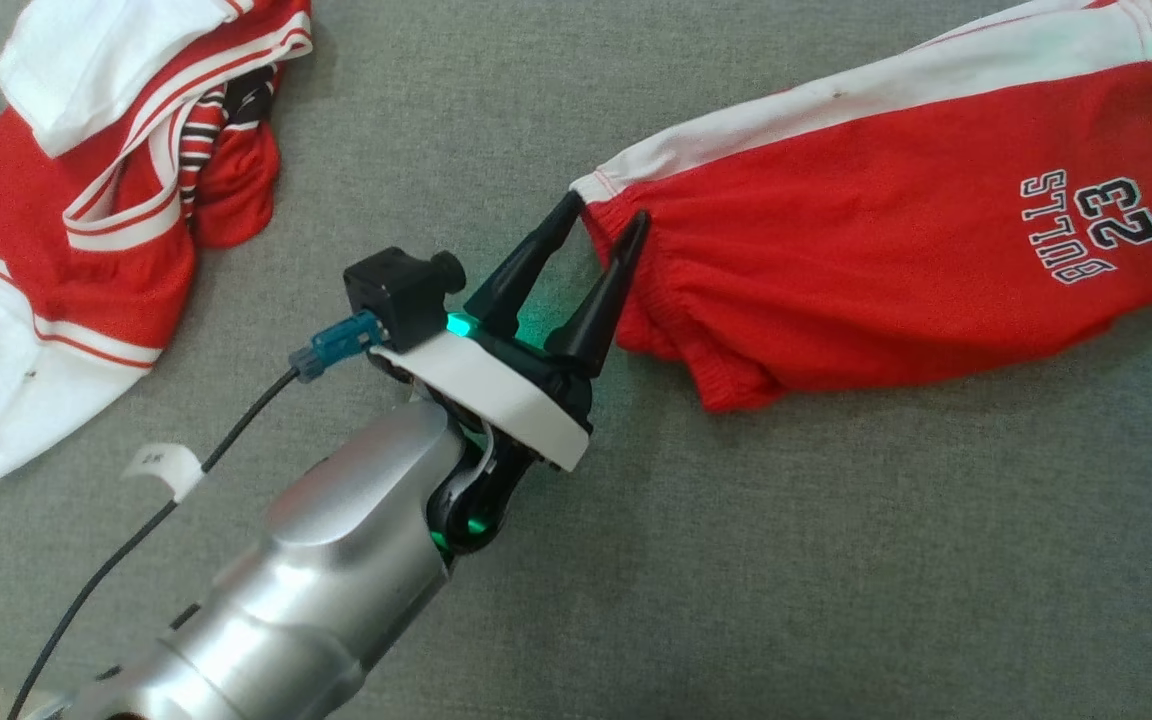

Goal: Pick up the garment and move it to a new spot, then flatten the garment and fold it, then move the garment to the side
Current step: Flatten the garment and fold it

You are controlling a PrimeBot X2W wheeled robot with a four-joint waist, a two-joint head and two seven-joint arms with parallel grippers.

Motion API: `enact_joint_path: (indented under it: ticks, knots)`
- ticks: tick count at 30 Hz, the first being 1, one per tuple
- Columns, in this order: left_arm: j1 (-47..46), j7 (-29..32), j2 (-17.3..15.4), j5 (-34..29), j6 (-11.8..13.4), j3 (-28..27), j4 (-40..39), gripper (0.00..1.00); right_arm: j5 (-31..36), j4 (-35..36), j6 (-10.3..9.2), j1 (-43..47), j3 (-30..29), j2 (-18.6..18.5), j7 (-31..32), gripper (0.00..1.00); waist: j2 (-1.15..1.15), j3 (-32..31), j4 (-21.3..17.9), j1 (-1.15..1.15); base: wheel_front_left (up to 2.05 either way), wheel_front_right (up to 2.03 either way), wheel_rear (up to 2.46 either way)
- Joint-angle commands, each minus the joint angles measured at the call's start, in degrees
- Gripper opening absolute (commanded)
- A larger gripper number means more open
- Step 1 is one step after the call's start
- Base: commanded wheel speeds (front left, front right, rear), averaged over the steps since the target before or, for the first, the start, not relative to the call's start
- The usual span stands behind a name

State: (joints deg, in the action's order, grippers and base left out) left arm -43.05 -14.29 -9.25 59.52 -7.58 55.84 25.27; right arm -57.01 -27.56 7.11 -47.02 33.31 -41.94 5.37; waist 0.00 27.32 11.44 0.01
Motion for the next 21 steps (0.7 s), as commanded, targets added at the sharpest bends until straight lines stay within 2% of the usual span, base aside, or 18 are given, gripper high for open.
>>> enact_joint_path:
  ticks: [1,6,10,15,16,21]
  knots:
    - [-1.0,-0.7,-0.3,-0.4,0.1,-2.6,-1.0,1.0,-0.9,0.7,0.37,0.7,0.6,-1.4,-2.2,1.0,0.0,-0.5,-0.1,-0.01,0.0,0.0,0.0]
    - [3.3,-0.7,0.8,-7.6,0.7,-10.0,-0.9,1.0,-3.7,1.9,0.37,5.6,2.6,-2.7,-6.9,1.0,0.0,-3.1,-0.9,-0.01,0.0,0.0,0.0]
    - [9.6,-0.7,2.3,-18.7,5.2,-17.7,-4.2,1.0,-4.8,1.7,0.37,10.2,3.6,-4.1,-9.0,1.0,0.0,-5.1,-1.2,-0.01,0.0,0.0,0.0]
    - [19.1,-0.7,5.0,-30.4,10.8,-26.0,-11.4,1.0,-5.8,-2.1,0.37,13.0,3.1,-3.7,-10.8,1.0,0.0,-6.7,0.4,-0.01,0.0,0.0,0.0]
    - [19.1,-0.7,5.0,-30.4,10.8,-26.0,-11.4,1.0,-5.8,-2.1,0.37,13.0,3.1,-3.7,-10.8,1.0,0.0,-6.7,0.4,-0.01,0.0,0.0,0.0]
    - [26.1,-0.7,6.2,-39.0,14.8,-29.1,-18.2,1.0,-4.4,-8.7,0.37,12.1,3.0,-2.6,-11.4,1.0,0.0,-7.6,3.8,-0.01,0.0,0.0,0.0]
